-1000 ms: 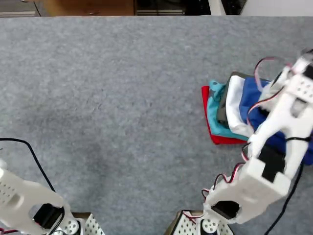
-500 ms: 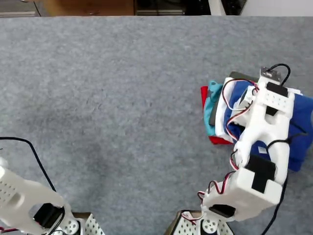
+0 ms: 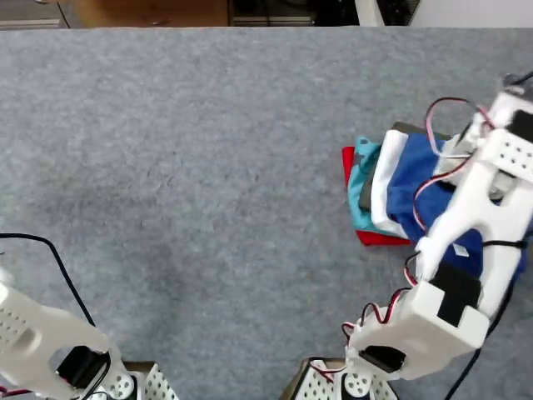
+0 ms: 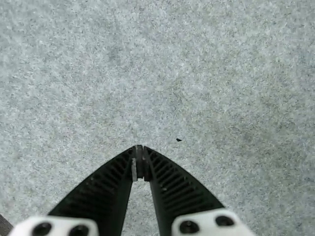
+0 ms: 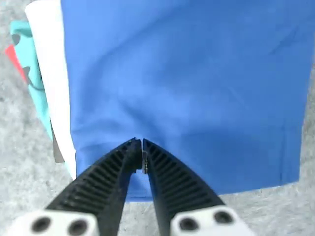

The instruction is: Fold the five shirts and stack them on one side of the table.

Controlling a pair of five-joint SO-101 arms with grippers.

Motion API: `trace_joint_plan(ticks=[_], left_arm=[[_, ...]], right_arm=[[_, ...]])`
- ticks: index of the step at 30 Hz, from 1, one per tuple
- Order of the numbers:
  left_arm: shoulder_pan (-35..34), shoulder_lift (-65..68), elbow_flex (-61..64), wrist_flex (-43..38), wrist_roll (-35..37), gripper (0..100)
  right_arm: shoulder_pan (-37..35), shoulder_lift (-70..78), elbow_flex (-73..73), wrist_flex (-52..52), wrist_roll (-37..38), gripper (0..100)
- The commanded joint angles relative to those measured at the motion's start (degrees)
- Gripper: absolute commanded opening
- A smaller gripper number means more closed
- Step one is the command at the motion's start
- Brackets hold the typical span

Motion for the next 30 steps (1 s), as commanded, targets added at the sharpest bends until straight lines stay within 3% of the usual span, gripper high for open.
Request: trace_joint_plan(ticks=[1,6,11,20,25,30], left_arm=[[0.6,-3.5,-1.8,0.6,-0.3,2],[0.8,-8.8,0.0,0.7,-0.3,2],[6.0,-19.3,16.3,0.6,-0.3,2],[23.8,-42.8,52.0,-4.2,0.0,2],[28.7,-57.7,72.5,-12.6,-0.3,2],[34.1,-70.9,90.9,-20.6,-0.4,2]], right_arm=[[0.0,-1.0,-6.1,5.5,0.4,1.9],[-3.9,-4.3,-11.0,9.8,2.4,1.9],[-12.0,-17.7,-3.8,9.8,5.6,1.9],[-28.6,-38.7,21.6,7.7,9.3,1.9],[-31.0,-50.6,40.0,-0.7,9.4,1.9],[-31.0,-63.8,59.3,-11.7,15.6,1.9]])
